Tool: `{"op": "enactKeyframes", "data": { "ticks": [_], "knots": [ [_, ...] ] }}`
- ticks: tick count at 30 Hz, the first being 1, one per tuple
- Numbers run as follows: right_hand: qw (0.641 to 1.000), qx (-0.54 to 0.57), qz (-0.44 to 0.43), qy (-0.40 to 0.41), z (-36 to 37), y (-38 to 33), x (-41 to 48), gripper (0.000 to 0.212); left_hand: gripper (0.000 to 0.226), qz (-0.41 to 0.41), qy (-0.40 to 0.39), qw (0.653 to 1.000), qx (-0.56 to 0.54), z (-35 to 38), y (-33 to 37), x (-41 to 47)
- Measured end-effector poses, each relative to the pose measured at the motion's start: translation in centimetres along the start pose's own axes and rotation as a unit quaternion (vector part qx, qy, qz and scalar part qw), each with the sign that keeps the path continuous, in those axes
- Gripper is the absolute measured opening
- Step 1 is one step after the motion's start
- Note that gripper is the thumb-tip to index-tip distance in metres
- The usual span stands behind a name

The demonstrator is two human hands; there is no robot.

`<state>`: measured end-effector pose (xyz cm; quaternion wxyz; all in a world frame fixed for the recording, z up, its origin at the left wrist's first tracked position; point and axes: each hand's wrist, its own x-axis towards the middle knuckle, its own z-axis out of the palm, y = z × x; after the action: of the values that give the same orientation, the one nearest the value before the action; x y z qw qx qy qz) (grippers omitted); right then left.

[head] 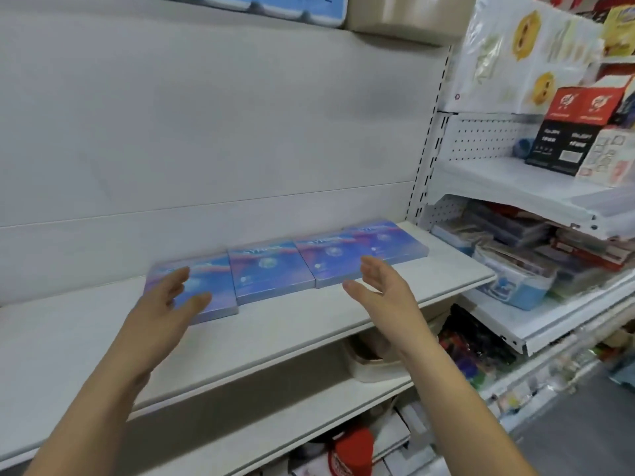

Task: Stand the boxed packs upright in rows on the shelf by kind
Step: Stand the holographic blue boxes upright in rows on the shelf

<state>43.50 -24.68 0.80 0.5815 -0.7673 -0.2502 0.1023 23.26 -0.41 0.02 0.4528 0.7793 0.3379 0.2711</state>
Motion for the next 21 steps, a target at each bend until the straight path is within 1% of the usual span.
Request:
{"op": "enactKeyframes", "data": {
  "ticks": [3, 5, 7, 8, 9, 11, 13, 14, 15, 16, 17, 18, 21],
  "knots": [
    [1.000, -0.021, -0.005, 0.012, -1.2, 0.8, 3.9, 0.060, 0.063, -0.030, 0.023, 0.995, 0.089, -0.3, -1.3, 2.1],
    [0.999, -0.042, -0.005, 0.028, -2.4, 1.6, 6.5, 0.061, 0.068, -0.058, 0.034, 0.986, 0.151, -0.2, -2.0, 3.5],
    [0.998, -0.063, -0.001, 0.026, -3.6, 2.4, 9.0, 0.061, 0.068, -0.079, 0.042, 0.974, 0.210, -0.2, -2.6, 4.6],
    [0.997, -0.071, 0.004, 0.019, -4.3, 2.8, 10.3, 0.062, 0.072, -0.089, 0.044, 0.967, 0.237, -0.2, -3.0, 5.1],
    [0.996, -0.083, 0.010, 0.014, -5.0, 3.2, 11.5, 0.065, 0.081, -0.101, 0.046, 0.959, 0.262, -0.2, -3.5, 5.7],
    [0.991, -0.133, 0.019, 0.022, -6.3, 3.9, 14.3, 0.066, 0.101, -0.141, 0.060, 0.938, 0.312, -0.4, -4.6, 7.1],
    [0.971, -0.234, 0.034, 0.028, -7.6, 4.6, 17.3, 0.065, 0.108, -0.177, 0.071, 0.918, 0.346, -0.6, -6.7, 8.5],
    [0.954, -0.295, 0.050, 0.020, -8.2, 4.8, 18.7, 0.072, 0.110, -0.186, 0.075, 0.915, 0.349, -0.6, -7.8, 9.1],
    [0.938, -0.339, 0.073, 0.010, -8.7, 5.1, 19.9, 0.085, 0.113, -0.191, 0.084, 0.915, 0.345, -0.7, -8.8, 9.8],
    [0.925, -0.365, 0.100, -0.006, -9.1, 5.4, 20.9, 0.098, 0.118, -0.200, 0.097, 0.917, 0.331, -0.9, -9.6, 10.4],
    [0.915, -0.384, 0.119, -0.022, -9.3, 5.6, 21.8, 0.105, 0.124, -0.209, 0.111, 0.921, 0.310, -1.2, -10.2, 11.1],
    [0.907, -0.401, 0.125, -0.034, -9.4, 5.8, 22.5, 0.105, 0.130, -0.218, 0.122, 0.925, 0.287, -1.6, -10.7, 11.7],
    [0.899, -0.422, 0.100, -0.050, -9.2, 5.9, 24.4, 0.086, 0.138, -0.258, 0.112, 0.930, 0.236, -3.2, -11.7, 13.3]
  ]
}}
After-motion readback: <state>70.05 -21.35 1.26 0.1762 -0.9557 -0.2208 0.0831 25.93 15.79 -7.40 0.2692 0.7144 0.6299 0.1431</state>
